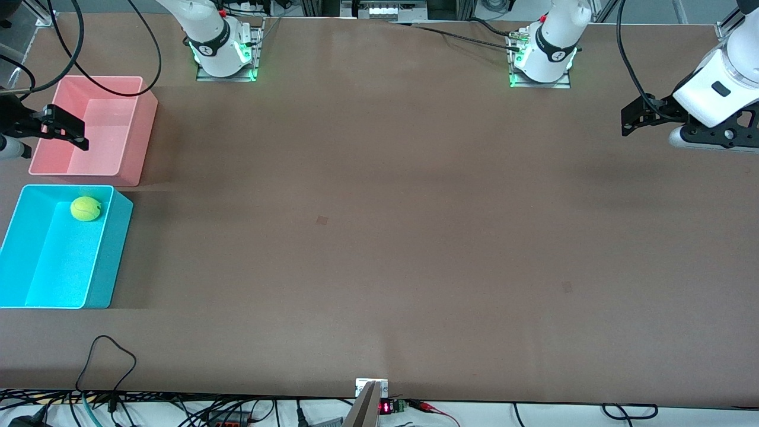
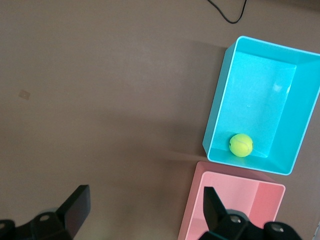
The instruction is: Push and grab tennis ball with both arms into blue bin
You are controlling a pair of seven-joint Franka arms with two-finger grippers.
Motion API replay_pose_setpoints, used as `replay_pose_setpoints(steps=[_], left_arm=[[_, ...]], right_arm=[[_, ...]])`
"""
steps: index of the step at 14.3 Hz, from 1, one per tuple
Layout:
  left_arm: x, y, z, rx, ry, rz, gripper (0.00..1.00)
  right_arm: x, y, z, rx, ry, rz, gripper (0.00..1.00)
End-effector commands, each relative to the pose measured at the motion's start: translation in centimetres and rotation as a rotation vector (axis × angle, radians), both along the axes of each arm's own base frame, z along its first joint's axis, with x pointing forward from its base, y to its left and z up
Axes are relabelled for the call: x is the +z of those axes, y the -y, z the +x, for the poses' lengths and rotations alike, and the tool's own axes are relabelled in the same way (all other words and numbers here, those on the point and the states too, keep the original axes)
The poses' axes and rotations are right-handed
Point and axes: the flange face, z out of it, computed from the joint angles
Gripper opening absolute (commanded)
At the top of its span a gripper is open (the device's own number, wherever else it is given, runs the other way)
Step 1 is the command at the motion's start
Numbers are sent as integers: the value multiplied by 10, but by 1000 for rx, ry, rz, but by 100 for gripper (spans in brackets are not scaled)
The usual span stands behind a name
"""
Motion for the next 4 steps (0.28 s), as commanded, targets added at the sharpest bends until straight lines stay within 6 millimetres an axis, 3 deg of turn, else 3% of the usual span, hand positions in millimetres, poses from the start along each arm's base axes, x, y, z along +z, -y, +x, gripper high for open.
replay_pose_setpoints(steps=[1, 4], left_arm=[[6, 0, 0, -5, -5, -10, 100], [6, -1, 0, -3, -5, -10, 100]], right_arm=[[-2, -2, -5, -11, -24, 14, 100], [-4, -3, -3, -11, -20, 14, 100]])
